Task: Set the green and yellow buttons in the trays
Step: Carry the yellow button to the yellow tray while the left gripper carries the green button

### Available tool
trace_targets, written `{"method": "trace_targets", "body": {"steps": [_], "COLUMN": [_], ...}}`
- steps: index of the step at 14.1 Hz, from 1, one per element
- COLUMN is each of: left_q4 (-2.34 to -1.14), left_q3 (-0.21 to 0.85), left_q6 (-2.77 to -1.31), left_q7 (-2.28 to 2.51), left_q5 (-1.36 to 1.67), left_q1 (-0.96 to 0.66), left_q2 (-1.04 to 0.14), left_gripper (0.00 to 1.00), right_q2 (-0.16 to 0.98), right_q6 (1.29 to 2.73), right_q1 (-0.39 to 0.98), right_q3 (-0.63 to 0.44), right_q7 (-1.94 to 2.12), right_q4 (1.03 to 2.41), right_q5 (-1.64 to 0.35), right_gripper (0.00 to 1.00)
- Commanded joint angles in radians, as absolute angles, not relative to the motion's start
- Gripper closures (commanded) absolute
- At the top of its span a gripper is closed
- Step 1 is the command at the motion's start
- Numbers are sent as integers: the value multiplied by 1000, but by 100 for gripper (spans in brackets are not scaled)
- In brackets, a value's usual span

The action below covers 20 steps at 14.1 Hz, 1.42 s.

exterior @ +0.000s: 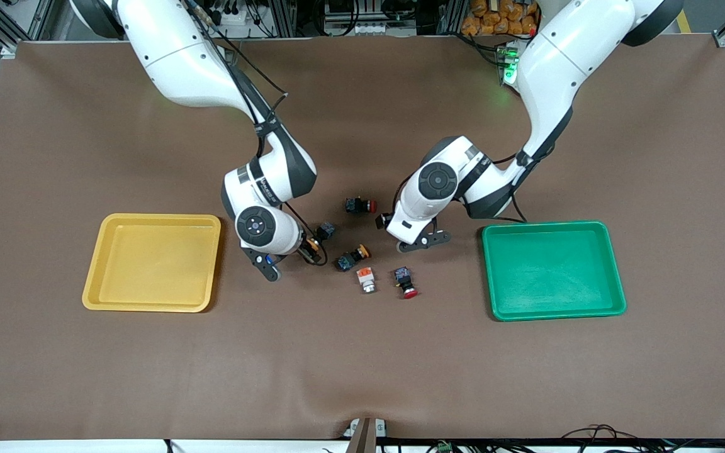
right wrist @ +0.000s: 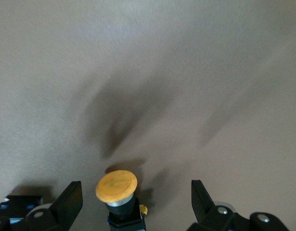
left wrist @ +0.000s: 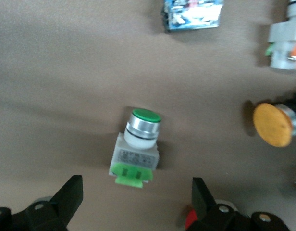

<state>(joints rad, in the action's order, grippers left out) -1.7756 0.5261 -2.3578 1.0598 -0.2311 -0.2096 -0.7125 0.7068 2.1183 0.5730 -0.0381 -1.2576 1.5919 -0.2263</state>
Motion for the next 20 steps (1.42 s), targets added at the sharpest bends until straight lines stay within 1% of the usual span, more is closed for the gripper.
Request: {"method": "trace_targets", "body": {"steps": [1,2,3,4,5,6,7,8,9,10,12,13,15,17,20], "left_q4": [-1753,-1750,-1749,-1738,-1718,-1709,-1707,-1706,-1706,-1704,-1677,-1669,-1669,-1669,-1669], "left_q3": [474,459,456,456,456,456,456,456,456,456,456,456,456,457,457], "left_q6": [-2364,-2365,-2367,-2367,-2367,-2367,-2367,-2367,-2367,-2367,-2355,-2350,-2327,-2266,-2188], "left_q7": [1092,1092,1092,1092,1094,1094,1092,1092,1092,1091,1086,1085,1078,1045,968], "left_q5": [-305,-323,-325,-325,-324,-324,-325,-325,-325,-325,-327,-327,-328,-328,-327], "left_q1": [-258,-273,-275,-276,-278,-278,-278,-278,-278,-275,-262,-255,-220,-167,-92], "left_q2": [-729,-738,-745,-756,-767,-773,-775,-778,-776,-772,-759,-747,-701,-642,-575], "left_gripper": [0,4,15,29,37,41,51,73,97,100,100,100,100,100,100], "right_q2": [721,721,721,721,721,721,721,721,721,721,715,709,687,658,618], "right_q6": [2158,2157,2158,2158,2157,2155,2157,2158,2157,2152,2146,2119,2007,1900,1812], "right_q1": [604,613,614,614,611,606,607,606,601,597,578,559,516,445,339], "right_q3": [-46,-46,-46,-46,-46,-46,-45,-46,-46,-45,-44,-44,-46,-48,-54], "right_q7": [-1313,-1327,-1328,-1328,-1328,-1327,-1327,-1325,-1318,-1315,-1312,-1307,-1237,-1116,-886], "right_q4": [1606,1611,1620,1631,1638,1637,1637,1637,1637,1634,1631,1628,1602,1591,1594], "right_q5": [-244,-244,-244,-244,-244,-247,-261,-282,-299,-304,-304,-304,-302,-302,-292], "right_gripper": [0,0,0,0,13,33,46,64,85,100,100,100,100,100,100]}}
